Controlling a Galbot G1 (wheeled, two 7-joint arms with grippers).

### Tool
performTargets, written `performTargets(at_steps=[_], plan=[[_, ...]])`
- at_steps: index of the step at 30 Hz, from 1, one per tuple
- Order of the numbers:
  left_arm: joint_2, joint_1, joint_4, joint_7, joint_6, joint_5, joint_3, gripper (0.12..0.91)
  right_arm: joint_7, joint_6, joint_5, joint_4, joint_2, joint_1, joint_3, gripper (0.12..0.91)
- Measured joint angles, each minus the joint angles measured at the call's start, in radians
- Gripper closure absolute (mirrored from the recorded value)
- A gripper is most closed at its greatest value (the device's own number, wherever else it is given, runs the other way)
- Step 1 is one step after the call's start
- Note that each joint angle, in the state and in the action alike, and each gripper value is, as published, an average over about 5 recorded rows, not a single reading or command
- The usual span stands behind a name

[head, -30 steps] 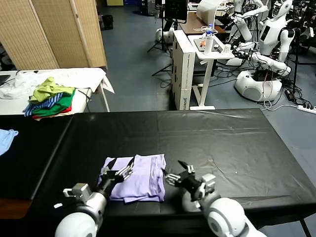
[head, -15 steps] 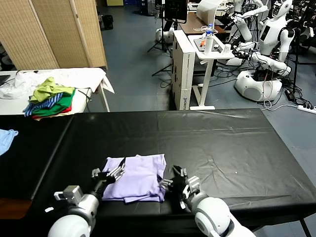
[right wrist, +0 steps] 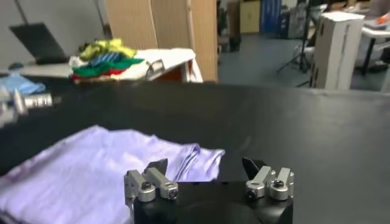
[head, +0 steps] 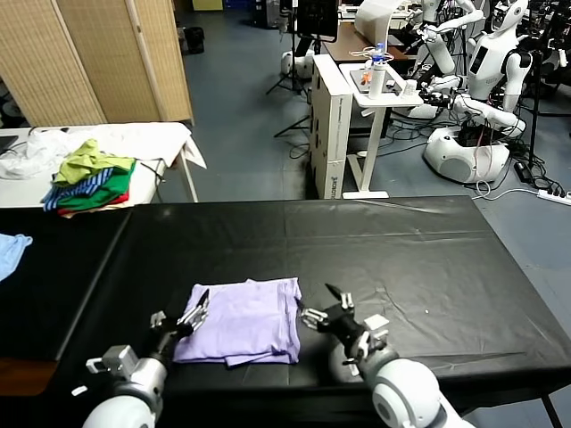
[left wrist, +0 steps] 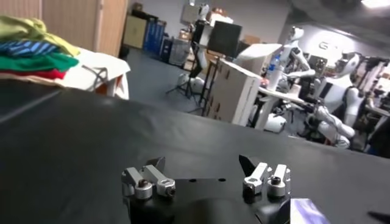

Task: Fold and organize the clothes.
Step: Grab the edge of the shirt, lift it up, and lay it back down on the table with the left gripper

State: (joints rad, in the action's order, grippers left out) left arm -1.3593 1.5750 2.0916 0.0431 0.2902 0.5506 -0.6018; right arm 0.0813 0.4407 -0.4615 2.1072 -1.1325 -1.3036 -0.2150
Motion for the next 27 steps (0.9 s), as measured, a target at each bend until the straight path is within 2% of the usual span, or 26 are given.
performTargets(at_steps=[6,15,18,22,27], plan=[[-0.024,0.016,-0.031,-0.011,-0.02,0.009,-0.014,0.123,0.002,0.0,-0.003,0.03,0.004,-0.029,-0.05,0.118],[-0.038,0.041,-0.047,-0.022,-0.029,0.039,-0.026,0.123,0.004,-0.001,0.0,0.033,-0.002,-0.033,-0.06,0.118],[-0.045,0.046,-0.053,-0.029,-0.03,0.051,-0.027,0.166,0.004,-0.002,0.0,0.033,-0.002,-0.034,-0.063,0.118],[-0.052,0.048,-0.062,-0.038,-0.031,0.07,-0.027,0.373,0.004,-0.002,0.001,0.03,-0.003,-0.034,-0.065,0.118],[-0.056,0.05,-0.064,-0.039,-0.03,0.106,-0.029,0.696,0.005,-0.004,0.005,0.025,-0.006,-0.033,-0.065,0.118]])
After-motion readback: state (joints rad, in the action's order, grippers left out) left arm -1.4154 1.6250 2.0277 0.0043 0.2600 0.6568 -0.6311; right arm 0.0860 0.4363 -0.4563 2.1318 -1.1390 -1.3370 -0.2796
